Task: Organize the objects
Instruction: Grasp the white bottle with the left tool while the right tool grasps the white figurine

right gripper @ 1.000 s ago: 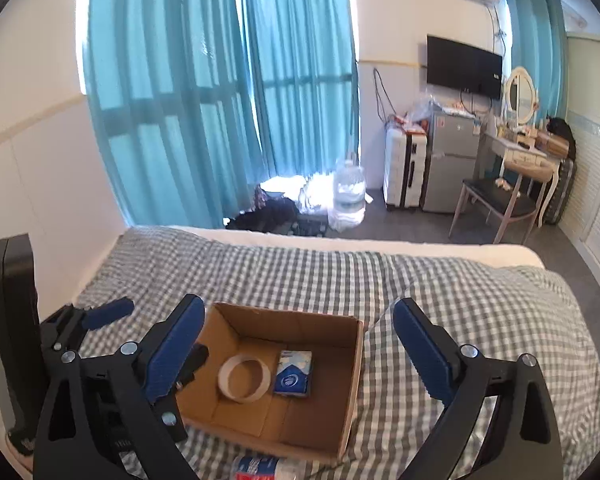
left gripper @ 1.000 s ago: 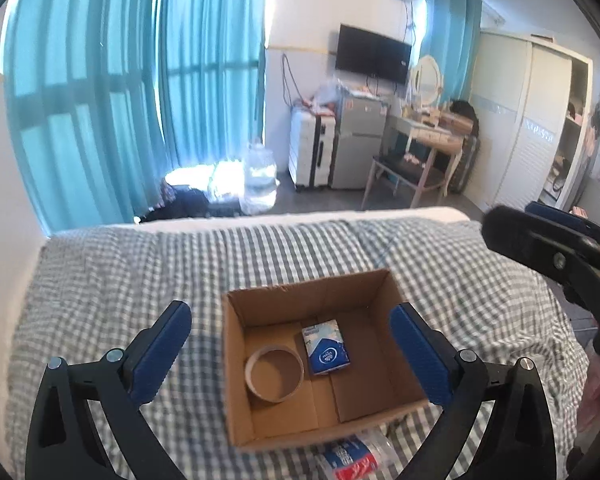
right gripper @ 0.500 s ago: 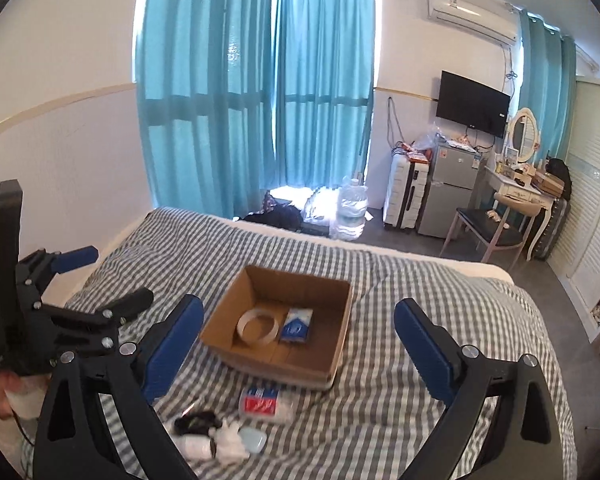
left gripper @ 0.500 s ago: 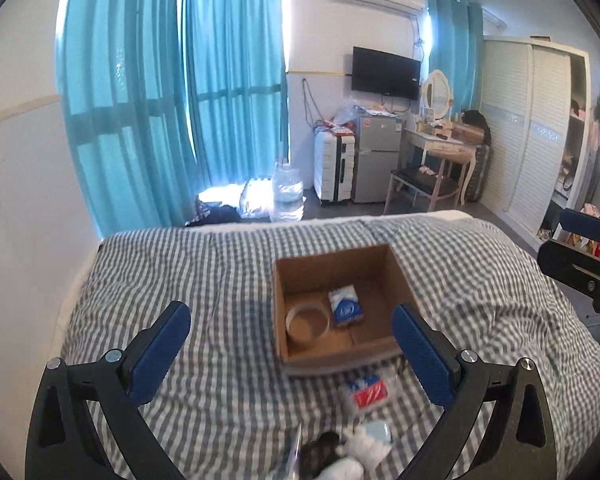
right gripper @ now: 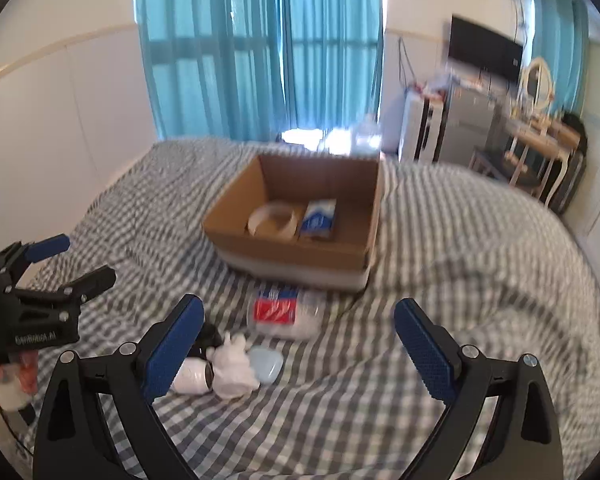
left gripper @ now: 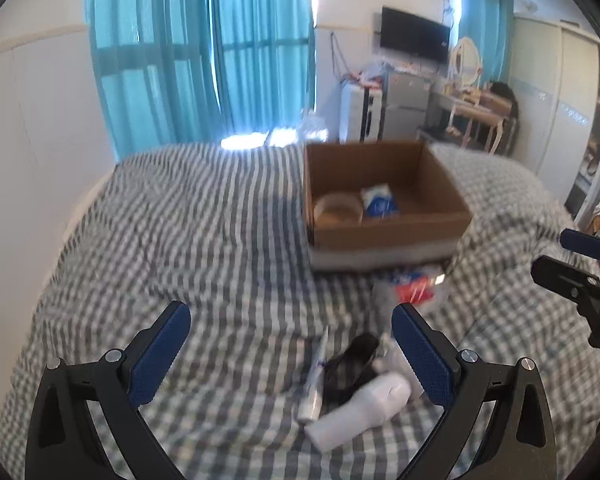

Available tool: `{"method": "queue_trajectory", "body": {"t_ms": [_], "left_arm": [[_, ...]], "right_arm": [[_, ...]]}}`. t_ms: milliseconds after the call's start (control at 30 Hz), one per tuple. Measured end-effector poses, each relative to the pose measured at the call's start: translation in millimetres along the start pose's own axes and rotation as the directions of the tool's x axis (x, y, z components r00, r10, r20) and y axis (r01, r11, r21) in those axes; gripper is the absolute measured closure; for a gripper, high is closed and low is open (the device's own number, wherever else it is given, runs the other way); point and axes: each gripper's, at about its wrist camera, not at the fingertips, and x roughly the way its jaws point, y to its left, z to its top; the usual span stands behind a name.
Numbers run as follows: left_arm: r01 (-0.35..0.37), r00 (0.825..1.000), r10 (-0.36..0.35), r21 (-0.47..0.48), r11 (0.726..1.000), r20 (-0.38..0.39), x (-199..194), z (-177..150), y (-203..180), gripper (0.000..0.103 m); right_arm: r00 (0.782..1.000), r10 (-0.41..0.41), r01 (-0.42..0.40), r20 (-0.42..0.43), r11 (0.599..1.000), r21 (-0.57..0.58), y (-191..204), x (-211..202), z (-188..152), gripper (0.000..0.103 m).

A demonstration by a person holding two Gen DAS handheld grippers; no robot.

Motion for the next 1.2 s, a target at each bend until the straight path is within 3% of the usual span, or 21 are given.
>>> {"method": "queue_trajectory", "body": {"t_ms": [233,433,633,700,767,967,1200], "left_arm": [[0.043,0.989,-0.042,0.001,0.999,-0.14,44,-49,-10,0.0],[0.066,0.985,-0.052,0.082,0.994,-0.167,55,-72,-27,0.0],[0.097,0.976,-0.057,0.186,0.978,-0.211,68,-85,-51,0.0],[0.111,0.975,-0.067,0.202,0.973,-0.212,69,-86,-55,0.01],[0.146,0.972,-0.101,0.206,0.968,-0.213,68,-87,-58,0.038],[0.187,0.968,-0.143,0.208,0.96,-0.208,56,-85,-58,0.055],[0.216,0.965,-0.199,0.089,0.972,-0.171,31,-68,-31,0.058]], "right_arm": [[0.997,0.028,-0.022,-0.078,0.997,0.068,-1,49,-34,0.006],[0.985,0.028,-0.011,-0.172,0.995,0.097,-4,83,-57,0.006],[0.983,0.015,0.007,-0.184,0.993,0.119,-8,87,-61,0.006],[0.982,0.009,0.014,-0.19,0.993,0.115,-7,88,-62,0.006],[0.981,0.001,0.021,-0.195,0.994,0.108,-7,89,-62,0.006],[0.988,-0.001,0.018,-0.157,0.994,0.105,-8,80,-60,0.006],[0.993,0.019,-0.013,-0.12,0.998,0.054,9,73,-54,0.006]]}}
